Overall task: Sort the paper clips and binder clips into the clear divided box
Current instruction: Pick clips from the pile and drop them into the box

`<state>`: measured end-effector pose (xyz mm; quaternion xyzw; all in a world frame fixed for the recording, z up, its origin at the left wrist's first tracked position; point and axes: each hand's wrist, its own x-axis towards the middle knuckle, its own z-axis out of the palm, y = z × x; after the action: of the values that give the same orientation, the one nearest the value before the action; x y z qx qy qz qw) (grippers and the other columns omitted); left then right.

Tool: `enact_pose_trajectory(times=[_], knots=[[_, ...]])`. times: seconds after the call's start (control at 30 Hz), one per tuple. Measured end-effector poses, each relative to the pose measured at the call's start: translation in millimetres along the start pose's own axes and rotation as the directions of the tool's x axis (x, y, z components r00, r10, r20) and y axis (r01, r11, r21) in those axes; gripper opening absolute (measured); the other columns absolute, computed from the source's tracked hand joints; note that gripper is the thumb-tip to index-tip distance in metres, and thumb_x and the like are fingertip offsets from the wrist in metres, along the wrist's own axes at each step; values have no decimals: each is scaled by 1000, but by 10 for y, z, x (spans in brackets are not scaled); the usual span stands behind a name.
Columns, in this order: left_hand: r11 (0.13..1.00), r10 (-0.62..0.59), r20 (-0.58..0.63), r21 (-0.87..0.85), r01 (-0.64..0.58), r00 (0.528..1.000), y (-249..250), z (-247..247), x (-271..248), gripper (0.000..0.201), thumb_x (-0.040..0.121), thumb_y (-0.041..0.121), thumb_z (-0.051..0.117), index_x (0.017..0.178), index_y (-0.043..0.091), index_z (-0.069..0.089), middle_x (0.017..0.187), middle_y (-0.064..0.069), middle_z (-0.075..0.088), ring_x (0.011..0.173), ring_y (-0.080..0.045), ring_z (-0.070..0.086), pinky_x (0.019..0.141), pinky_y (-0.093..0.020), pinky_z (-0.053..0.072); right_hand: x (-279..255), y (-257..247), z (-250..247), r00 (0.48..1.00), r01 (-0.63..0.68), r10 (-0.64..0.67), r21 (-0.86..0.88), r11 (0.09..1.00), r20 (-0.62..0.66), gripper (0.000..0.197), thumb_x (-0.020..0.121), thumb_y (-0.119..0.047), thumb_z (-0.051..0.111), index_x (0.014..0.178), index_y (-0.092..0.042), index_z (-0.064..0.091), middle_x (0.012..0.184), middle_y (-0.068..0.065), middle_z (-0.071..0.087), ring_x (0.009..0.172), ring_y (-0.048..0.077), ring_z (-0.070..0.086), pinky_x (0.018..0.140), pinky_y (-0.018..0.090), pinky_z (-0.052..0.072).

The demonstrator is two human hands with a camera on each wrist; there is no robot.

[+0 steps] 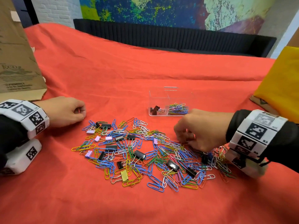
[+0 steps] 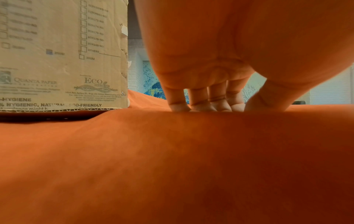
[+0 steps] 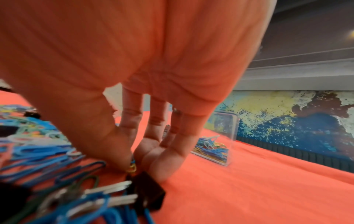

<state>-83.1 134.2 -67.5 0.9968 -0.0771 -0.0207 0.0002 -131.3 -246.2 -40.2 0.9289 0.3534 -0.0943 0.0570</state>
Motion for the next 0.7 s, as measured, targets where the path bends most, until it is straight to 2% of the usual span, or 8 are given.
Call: enact_pose_trajectory(times=[0.07, 0.17, 0.27, 0.33, 0.47, 0.57, 0.63, 0.7], knots=[[1000, -6, 2, 2, 6, 1000, 10, -5, -15, 10, 89, 27, 57, 79, 25, 58, 67, 9, 65, 63, -5, 58, 68, -25, 46, 13, -2, -7, 1000, -20, 20, 10, 1000, -11, 19, 71, -13, 60, 78, -29, 65, 59, -13, 56, 56, -2, 50, 54, 13, 38], [1000, -9, 0, 1, 9, 1000, 5, -8, -15, 10, 89, 27, 57, 79, 24, 59, 67, 9, 65, 63, -5, 58, 70, -27, 47, 6, 46, -85, 996, -75, 79, 91, 993, -30, 22, 70, -11, 60, 79, -30, 70, 62, -18, 61, 66, -2, 60, 63, 17, 48], [1000, 3, 1, 18, -3, 1000, -25, 8, 1, 12, 89, 28, 57, 77, 26, 57, 68, 9, 64, 64, -6, 57, 70, -28, 46, -19, 3, -137, 995, -90, 95, 168, 982, -24, 13, 72, -24, 70, 82, -32, 69, 70, -21, 67, 74, -1, 66, 68, 16, 50], [1000, 8, 3, 21, -8, 1000, -30, 13, 11, 13, 89, 29, 57, 76, 26, 57, 68, 10, 64, 64, -7, 57, 70, -28, 46, -2, -69, -94, 997, -69, 73, 139, 988, -26, 18, 73, -35, 73, 91, -32, 70, 76, -15, 69, 73, 2, 64, 68, 17, 48], [1000, 8, 3, 19, -8, 1000, -27, 7, 11, 13, 89, 28, 57, 77, 26, 57, 68, 9, 63, 64, -7, 57, 70, -27, 45, 84, -121, -1, 997, -54, 56, 56, 997, -44, 21, 72, -20, 66, 91, -31, 68, 67, -11, 62, 60, 0, 52, 65, 22, 46], [1000, 7, 0, 21, -7, 1000, -34, 8, 10, 13, 89, 29, 57, 77, 26, 57, 68, 10, 63, 65, -7, 57, 69, -27, 44, 111, -97, 12, 997, -74, 76, 56, 996, -24, 18, 70, -17, 62, 84, -30, 64, 70, -11, 62, 61, -3, 50, 65, 23, 48], [1000, 6, 3, 22, -6, 1000, -30, 7, 9, 12, 89, 29, 57, 77, 25, 57, 68, 10, 63, 65, -7, 57, 70, -27, 45, 112, -70, 17, 997, -79, 80, 72, 994, -11, 17, 69, -18, 64, 84, -27, 67, 71, -11, 65, 61, -3, 52, 64, 20, 48], [1000, 5, 3, 26, -5, 1000, -23, -1, 7, 12, 89, 29, 57, 78, 25, 58, 68, 9, 64, 65, -7, 57, 71, -28, 46, 103, -22, -10, 996, -91, 91, 101, 991, 7, 15, 70, -19, 68, 82, -27, 69, 70, -12, 66, 59, -5, 55, 60, 12, 44]])
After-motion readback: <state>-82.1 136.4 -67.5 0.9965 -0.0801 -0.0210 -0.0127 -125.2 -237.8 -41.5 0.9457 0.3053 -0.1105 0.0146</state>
